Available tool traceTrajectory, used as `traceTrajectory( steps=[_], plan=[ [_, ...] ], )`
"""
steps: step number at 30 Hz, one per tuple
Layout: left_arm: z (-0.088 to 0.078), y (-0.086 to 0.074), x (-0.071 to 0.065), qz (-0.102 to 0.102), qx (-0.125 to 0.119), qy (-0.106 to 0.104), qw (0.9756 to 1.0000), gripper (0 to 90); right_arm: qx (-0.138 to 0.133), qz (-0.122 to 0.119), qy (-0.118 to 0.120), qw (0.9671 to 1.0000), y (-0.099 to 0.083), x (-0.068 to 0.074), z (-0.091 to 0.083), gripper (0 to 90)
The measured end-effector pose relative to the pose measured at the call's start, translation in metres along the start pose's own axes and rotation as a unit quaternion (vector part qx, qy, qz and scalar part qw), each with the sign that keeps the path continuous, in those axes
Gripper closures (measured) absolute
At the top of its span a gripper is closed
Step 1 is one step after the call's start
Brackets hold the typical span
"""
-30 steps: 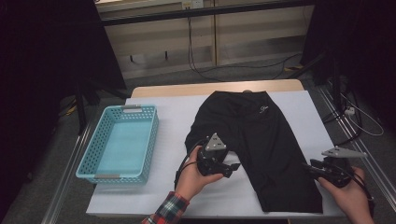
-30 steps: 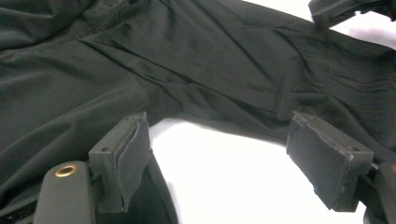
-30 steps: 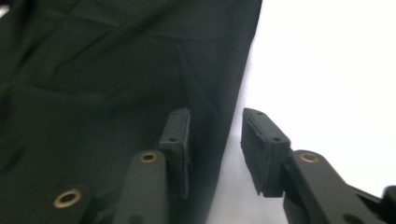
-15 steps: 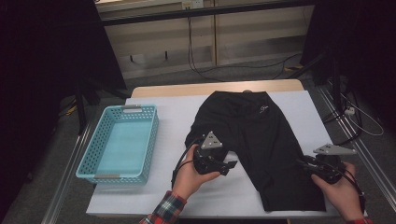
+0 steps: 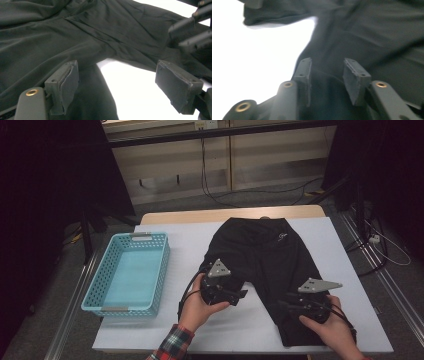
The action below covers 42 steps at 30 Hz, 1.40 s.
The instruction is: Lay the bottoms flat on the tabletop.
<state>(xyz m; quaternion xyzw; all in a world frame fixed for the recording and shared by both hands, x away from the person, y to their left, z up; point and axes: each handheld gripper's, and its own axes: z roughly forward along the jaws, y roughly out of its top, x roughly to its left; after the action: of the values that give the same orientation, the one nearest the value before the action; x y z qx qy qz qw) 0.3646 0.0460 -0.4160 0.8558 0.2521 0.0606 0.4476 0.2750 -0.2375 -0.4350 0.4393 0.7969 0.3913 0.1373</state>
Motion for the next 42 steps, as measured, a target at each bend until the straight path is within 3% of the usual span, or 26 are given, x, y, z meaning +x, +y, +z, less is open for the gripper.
traceTrajectory(
  steps=[3,7,8,9,11,15,18,20,26,29,31,32,34,35,36,39,40,42],
  plan=[
    [-0.002,-0.001,0.002,-0.003,-0.001,0.003,1.0000,19.1,0.016,-0.027,0.010,0.9995,0.005,0.012,0.014,63.9],
    [-0.003,-0.002,0.004,-0.004,0.000,0.005,1.0000,19.0,0.036,-0.054,-0.006,0.9979,0.009,0.020,0.034,65.7],
    [-0.003,-0.002,0.004,-0.005,0.000,0.005,1.0000,19.1,0.041,-0.063,-0.015,0.9971,0.010,0.021,0.038,72.0],
    [-0.003,-0.002,0.004,-0.006,0.000,0.007,1.0000,19.1,0.035,-0.068,-0.018,0.9969,0.011,0.022,0.040,86.8],
    [-0.004,-0.003,0.005,-0.007,-0.002,0.008,0.9999,19.2,0.038,-0.071,-0.015,0.9966,0.015,0.021,0.043,90.0],
    [-0.006,-0.002,0.007,-0.008,-0.007,0.010,0.9999,19.2,-0.007,-0.053,-0.019,0.9984,0.021,0.018,0.038,87.3],
    [-0.006,-0.002,0.008,-0.008,-0.006,0.011,0.9999,19.2,-0.011,-0.038,-0.005,0.9992,0.017,0.015,0.039,79.7],
    [-0.005,-0.002,0.007,-0.007,-0.005,0.011,0.9999,19.3,-0.009,-0.034,-0.006,0.9993,0.015,0.015,0.039,67.7],
    [-0.007,0.000,0.007,-0.007,-0.009,0.010,0.9999,19.3,-0.022,-0.035,-0.003,0.9992,0.015,0.019,0.025,59.7],
    [-0.007,-0.001,0.008,-0.007,-0.007,0.012,0.9999,19.3,-0.015,-0.036,0.004,0.9992,0.012,0.022,0.018,62.7],
    [-0.007,-0.001,0.008,-0.007,-0.006,0.012,0.9999,19.3,0.001,-0.041,0.016,0.9990,0.006,0.026,0.019,74.4],
    [-0.007,-0.001,0.008,-0.007,-0.007,0.012,0.9999,19.3,0.012,-0.045,0.019,0.9987,0.004,0.027,0.021,75.6],
    [-0.008,0.000,0.008,-0.009,-0.008,0.011,0.9999,19.3,0.025,-0.056,0.009,0.9981,0.000,0.030,0.025,76.4],
    [-0.009,0.000,0.008,-0.007,-0.009,0.012,0.9999,19.3,0.029,-0.059,0.008,0.9978,0.000,0.029,0.027,81.9],
    [-0.009,0.001,0.008,-0.008,-0.010,0.012,0.9998,19.3,0.032,-0.058,0.016,0.9976,-0.001,0.029,0.028,88.2],
    [-0.012,0.001,0.010,-0.008,-0.012,0.015,0.9998,19.3,0.035,-0.060,0.037,0.9969,0.000,0.029,0.024,89.8],
    [-0.013,0.000,0.011,-0.008,-0.011,0.017,0.9998,19.3,0.027,-0.060,0.037,0.9972,0.000,0.029,0.022,85.0],
    [-0.014,-0.001,0.014,-0.012,-0.010,0.019,0.9997,19.2,0.008,-0.051,0.028,0.9983,0.005,0.025,0.019,64.7]
  ],
)
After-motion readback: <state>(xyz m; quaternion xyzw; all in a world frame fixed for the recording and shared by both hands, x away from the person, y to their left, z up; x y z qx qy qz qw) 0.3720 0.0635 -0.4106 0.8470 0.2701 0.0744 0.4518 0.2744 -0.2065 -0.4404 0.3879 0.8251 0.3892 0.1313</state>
